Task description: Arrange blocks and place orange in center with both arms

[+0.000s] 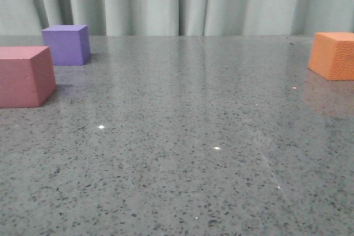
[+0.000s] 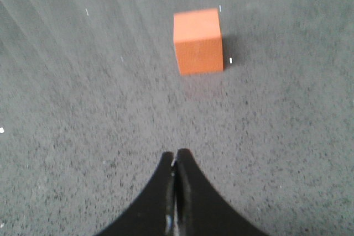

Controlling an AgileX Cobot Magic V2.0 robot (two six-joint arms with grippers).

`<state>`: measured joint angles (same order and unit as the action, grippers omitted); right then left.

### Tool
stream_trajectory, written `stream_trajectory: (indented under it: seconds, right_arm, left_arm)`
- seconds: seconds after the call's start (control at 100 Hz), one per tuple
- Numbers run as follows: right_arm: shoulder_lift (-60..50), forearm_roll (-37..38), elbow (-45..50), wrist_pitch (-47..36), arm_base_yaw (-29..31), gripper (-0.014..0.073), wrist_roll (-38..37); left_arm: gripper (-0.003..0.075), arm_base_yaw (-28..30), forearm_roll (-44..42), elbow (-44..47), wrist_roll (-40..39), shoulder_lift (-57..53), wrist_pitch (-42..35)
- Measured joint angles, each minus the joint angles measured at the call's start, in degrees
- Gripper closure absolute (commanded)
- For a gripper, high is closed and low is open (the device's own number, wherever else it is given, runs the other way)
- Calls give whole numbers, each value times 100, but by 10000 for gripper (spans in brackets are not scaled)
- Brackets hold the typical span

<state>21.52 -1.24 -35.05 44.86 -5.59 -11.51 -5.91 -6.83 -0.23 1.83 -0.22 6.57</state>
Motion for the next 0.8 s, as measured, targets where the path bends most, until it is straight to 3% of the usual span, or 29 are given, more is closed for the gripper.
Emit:
stream_trajectory:
  seconds: [0.32, 0.42, 0.62, 0.8]
  right_arm:
    - [2086, 0, -948, 209, 0, 624, 19]
    - [2388, 0, -1001, 137, 0, 476, 19]
    - [2528, 0, -1013, -452, 0, -80, 31]
    - [2671, 0, -1248, -892, 0, -52, 177]
  left_arm:
    - [739, 0, 0, 0, 0, 0, 0]
    - [739, 0, 0, 0, 0, 0, 0]
    - [739, 0, 0, 0, 0, 0, 0]
    - [739, 0, 0, 0, 0, 0, 0]
